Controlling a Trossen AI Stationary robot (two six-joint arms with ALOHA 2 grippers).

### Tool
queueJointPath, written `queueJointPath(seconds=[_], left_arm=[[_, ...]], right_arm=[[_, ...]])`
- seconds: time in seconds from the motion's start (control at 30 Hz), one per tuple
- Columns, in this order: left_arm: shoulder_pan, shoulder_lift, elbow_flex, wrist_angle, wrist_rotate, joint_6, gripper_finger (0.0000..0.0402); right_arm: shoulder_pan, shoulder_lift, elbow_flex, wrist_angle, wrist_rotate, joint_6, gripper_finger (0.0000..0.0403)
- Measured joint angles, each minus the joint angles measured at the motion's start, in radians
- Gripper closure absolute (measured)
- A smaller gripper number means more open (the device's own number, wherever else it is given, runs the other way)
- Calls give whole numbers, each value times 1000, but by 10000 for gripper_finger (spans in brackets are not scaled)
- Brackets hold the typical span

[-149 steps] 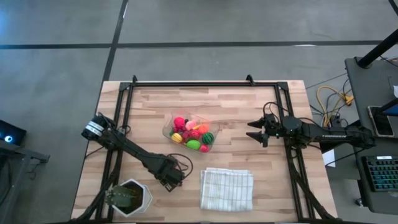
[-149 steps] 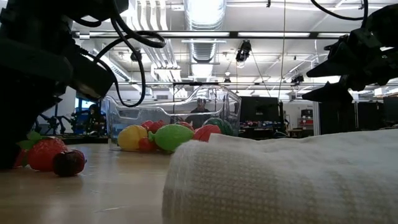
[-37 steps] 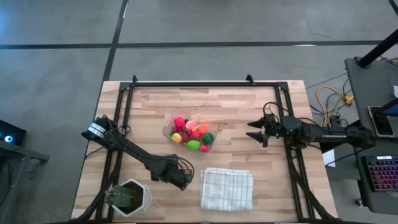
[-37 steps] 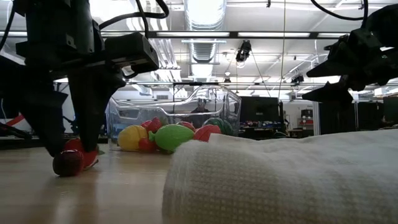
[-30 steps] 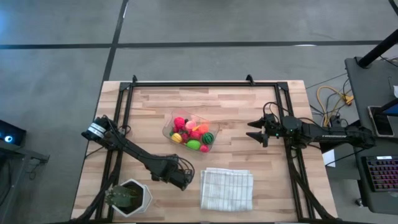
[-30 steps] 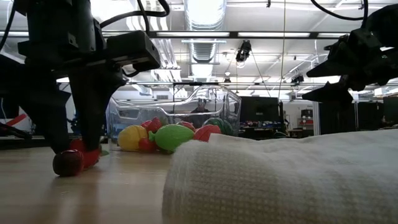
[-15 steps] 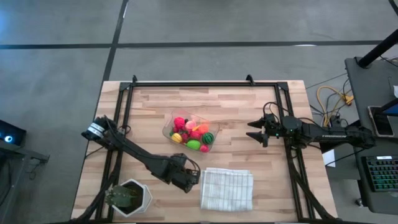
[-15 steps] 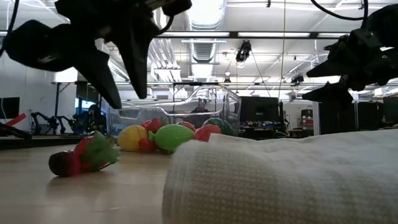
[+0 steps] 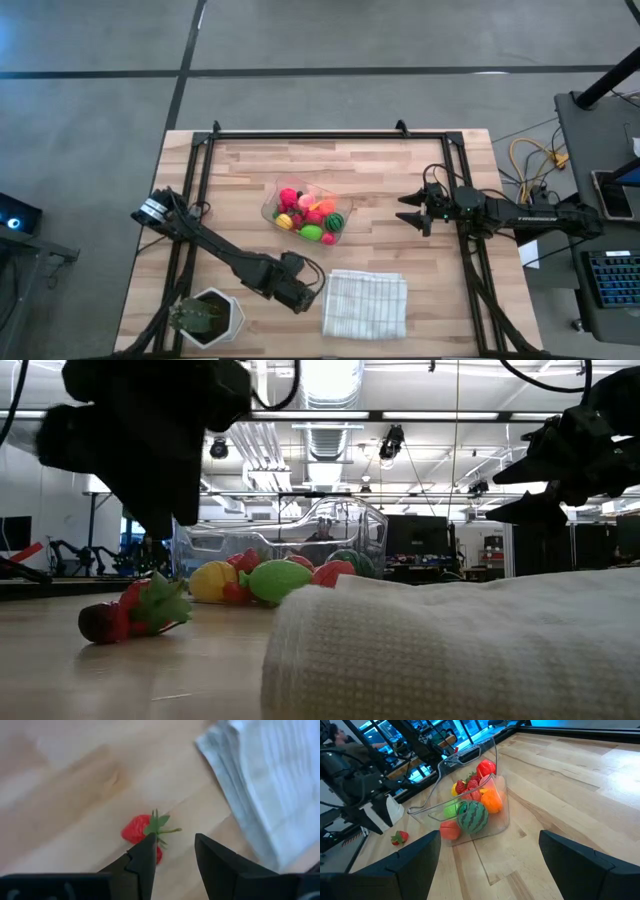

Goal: Pick and placing Produce into tupperware
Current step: Put the red strawberry into the transparent bin

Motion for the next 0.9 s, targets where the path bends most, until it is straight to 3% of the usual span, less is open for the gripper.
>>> queueJointPath(seconds=[0.27,0.57,0.9], left_arm=[[-17,-1,0,-21,34,613,278],[-18,-2,-4,-21,35,997,233],[-18,1,-69,-20,9,1095,196]], right_arm=[[0,0,0,0,0,0,73],[0,0,0,0,0,0,73],[0,0,0,0,0,0,74]])
